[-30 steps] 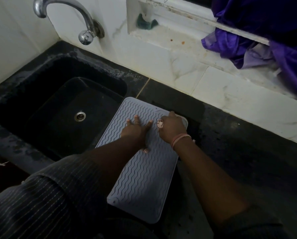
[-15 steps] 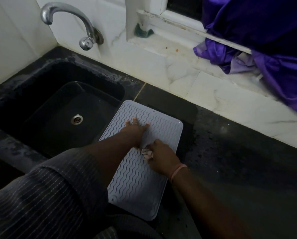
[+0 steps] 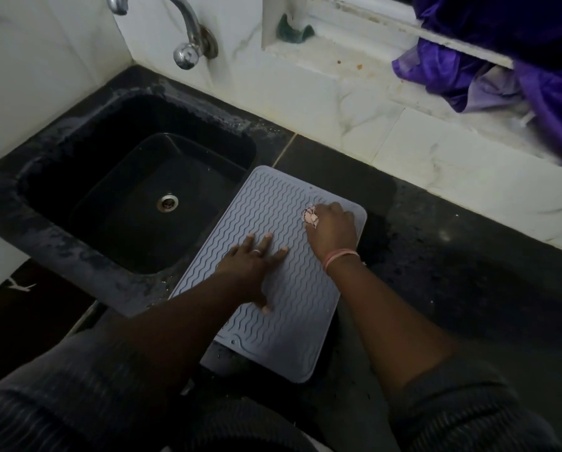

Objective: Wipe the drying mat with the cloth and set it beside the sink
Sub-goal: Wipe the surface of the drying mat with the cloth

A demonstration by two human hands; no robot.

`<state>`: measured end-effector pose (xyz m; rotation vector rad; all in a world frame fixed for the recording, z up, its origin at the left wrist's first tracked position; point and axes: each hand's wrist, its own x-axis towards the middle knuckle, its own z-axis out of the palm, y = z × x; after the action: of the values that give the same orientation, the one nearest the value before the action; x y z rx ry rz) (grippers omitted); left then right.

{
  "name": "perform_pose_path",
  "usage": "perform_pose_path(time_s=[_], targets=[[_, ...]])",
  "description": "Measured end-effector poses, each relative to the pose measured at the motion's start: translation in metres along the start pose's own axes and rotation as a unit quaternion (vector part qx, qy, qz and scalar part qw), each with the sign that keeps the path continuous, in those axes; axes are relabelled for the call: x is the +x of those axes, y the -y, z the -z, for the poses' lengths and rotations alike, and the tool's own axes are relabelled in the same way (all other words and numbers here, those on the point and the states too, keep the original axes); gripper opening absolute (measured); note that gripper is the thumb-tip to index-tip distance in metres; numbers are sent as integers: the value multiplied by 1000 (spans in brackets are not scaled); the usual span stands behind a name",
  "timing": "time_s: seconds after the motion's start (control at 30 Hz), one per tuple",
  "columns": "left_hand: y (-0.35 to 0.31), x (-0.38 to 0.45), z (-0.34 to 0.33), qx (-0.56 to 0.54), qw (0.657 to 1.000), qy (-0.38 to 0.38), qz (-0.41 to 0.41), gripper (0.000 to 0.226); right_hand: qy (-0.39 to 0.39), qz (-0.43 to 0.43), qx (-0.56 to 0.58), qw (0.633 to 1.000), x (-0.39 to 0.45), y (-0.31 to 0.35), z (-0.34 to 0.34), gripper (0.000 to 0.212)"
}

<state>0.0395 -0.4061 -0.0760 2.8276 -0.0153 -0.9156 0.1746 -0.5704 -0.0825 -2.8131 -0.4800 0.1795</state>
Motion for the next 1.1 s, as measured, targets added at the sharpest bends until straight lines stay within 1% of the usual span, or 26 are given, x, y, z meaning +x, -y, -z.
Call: perform_pose_path(time_s=[0.07, 0.17, 0.3, 0.37, 0.43, 0.5, 0.53, 0.57, 0.6, 0.63, 0.67, 0.7, 0.73, 0.77, 0.8, 0.83, 0.87, 0.93, 1.0, 1.1], targets=[[-2, 2, 1, 2, 1000, -3, 16, 139, -9, 9, -6, 1000, -7, 5, -1, 37], [-6, 5, 1, 1, 1000, -2, 27, 140, 4, 20, 10, 1000, -26, 11, 1, 29], [-6, 6, 0, 6, 999, -12, 35, 140, -12, 64, 1, 998, -75, 27, -1, 23], [-5, 4, 1, 8, 999, -18, 32, 140, 4, 87, -13, 996, -98, 34, -8, 22], [-4, 3, 3, 5, 999, -21, 25, 140, 41, 97, -29, 994, -116, 40, -15, 32], [0, 0, 4, -5, 1000, -24, 8, 139, 83, 101, -36, 991, -131, 44, -19, 29], [3, -2, 6, -12, 1000, -23, -5, 139, 106, 102, -24, 989, -134, 45, -16, 25], [6, -4, 6, -22, 999, -19, -20, 139, 122, 88, 14, 989, -133, 43, -12, 22], [10, -7, 7, -36, 999, -15, -37, 138, 128, 57, 68, 988, -128, 43, -6, 20], [15, -10, 7, -50, 997, -15, -53, 137, 118, 23, 121, 985, -119, 40, -2, 19], [21, -14, 7, -55, 996, -19, -63, 134, 89, -1, 154, 984, -108, 37, 2, 19], [27, -18, 6, -48, 996, -32, -65, 131, 55, -14, 162, 985, -95, 35, 6, 19], [32, -23, 5, -32, 997, -47, -60, 126, 28, -24, 159, 987, -83, 35, 10, 22], [36, -29, 3, -12, 997, -57, -54, 123, 8, -32, 151, 988, -74, 36, 13, 31], [38, -35, 0, 1, 997, -59, -51, 121, -3, -36, 135, 990, -65, 39, 16, 40], [39, -41, -4, 11, 997, -52, -51, 121, -8, -39, 116, 993, -57, 42, 14, 43], [38, -45, -8, 19, 998, -40, -51, 121, -5, -37, 93, 995, -52, 46, 12, 41], [35, -51, -13, 26, 999, -19, -42, 124, 20, -22, 37, 999, -53, 57, 0, 29], [34, -51, -15, 20, 999, -9, -28, 128, 18, 0, -12, 1000, -63, 67, -14, 19], [34, -50, -16, 16, 1000, -8, -15, 131, 10, 22, -28, 999, -85, 72, -27, 15]])
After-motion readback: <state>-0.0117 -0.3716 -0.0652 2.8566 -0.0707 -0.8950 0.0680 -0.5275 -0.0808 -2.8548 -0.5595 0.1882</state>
